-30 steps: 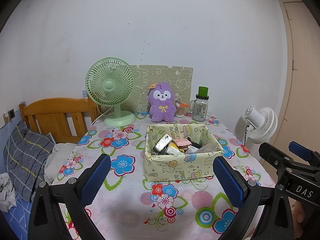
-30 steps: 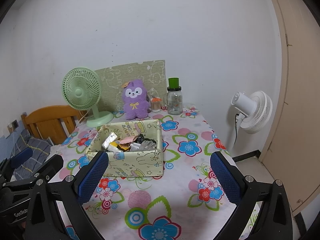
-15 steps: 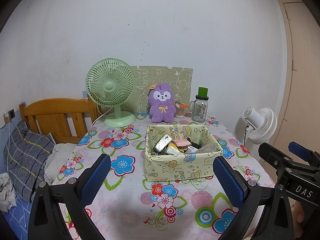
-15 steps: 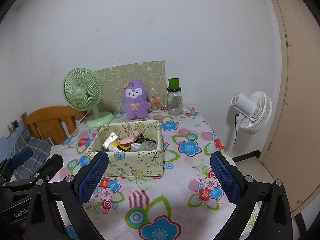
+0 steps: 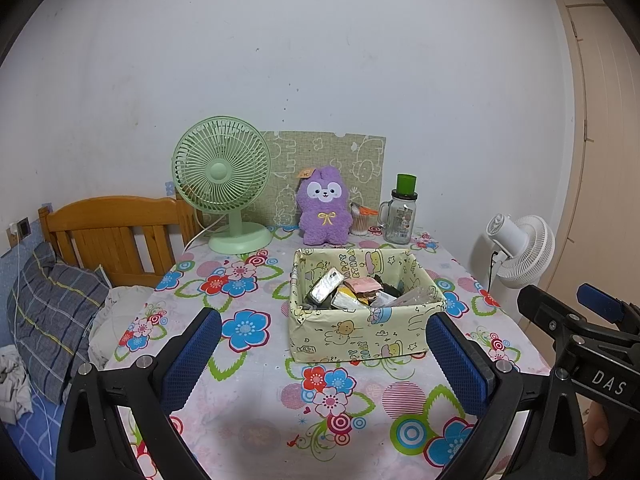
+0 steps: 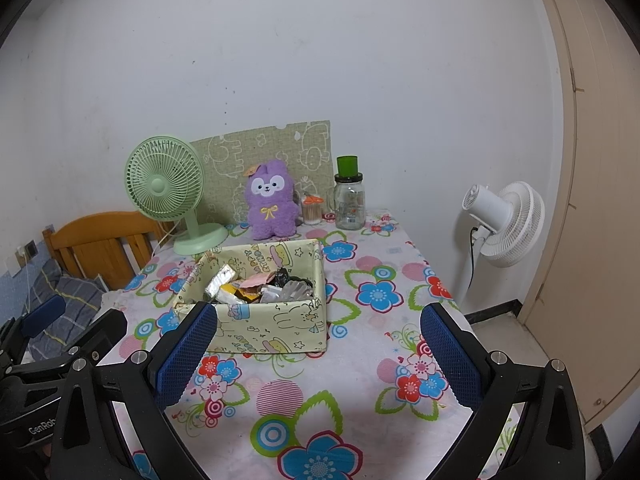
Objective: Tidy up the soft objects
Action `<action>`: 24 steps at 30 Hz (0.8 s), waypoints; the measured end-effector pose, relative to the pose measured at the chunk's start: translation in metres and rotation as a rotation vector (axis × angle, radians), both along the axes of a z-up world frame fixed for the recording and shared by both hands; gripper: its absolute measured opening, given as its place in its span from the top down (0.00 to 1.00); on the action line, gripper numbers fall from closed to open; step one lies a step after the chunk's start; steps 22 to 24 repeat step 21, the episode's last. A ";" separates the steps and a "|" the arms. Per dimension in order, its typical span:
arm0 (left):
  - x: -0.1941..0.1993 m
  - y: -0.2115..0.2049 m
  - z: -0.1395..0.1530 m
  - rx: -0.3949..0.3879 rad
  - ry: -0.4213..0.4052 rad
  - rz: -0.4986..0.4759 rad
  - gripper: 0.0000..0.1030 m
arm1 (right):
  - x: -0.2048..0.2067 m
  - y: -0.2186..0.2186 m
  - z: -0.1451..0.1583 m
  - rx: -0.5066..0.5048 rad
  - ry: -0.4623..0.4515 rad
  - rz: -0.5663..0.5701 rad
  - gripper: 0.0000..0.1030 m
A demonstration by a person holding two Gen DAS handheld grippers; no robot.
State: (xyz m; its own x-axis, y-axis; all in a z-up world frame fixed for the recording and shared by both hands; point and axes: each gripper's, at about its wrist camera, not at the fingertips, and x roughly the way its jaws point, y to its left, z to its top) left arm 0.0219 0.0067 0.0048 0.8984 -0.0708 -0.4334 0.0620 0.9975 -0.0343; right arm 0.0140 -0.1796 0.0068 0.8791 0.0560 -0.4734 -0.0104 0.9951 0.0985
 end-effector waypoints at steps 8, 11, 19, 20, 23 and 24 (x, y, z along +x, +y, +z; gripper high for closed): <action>0.000 -0.001 0.000 -0.001 -0.002 -0.002 0.00 | 0.001 -0.001 0.000 0.002 0.000 -0.003 0.00; 0.000 -0.002 0.001 -0.001 -0.004 -0.003 0.00 | 0.000 -0.002 0.000 0.002 -0.001 -0.006 0.00; 0.001 -0.002 0.001 -0.006 -0.007 -0.005 0.00 | 0.000 -0.003 0.001 0.000 -0.004 -0.005 0.00; 0.000 -0.002 0.001 -0.004 -0.007 -0.004 0.00 | 0.000 -0.003 0.001 -0.001 -0.003 -0.005 0.00; 0.001 -0.002 0.001 -0.004 -0.007 -0.004 0.00 | 0.001 -0.002 0.001 -0.002 -0.002 -0.004 0.00; 0.001 -0.002 0.001 -0.004 -0.007 -0.004 0.00 | 0.001 -0.002 0.001 -0.002 -0.002 -0.004 0.00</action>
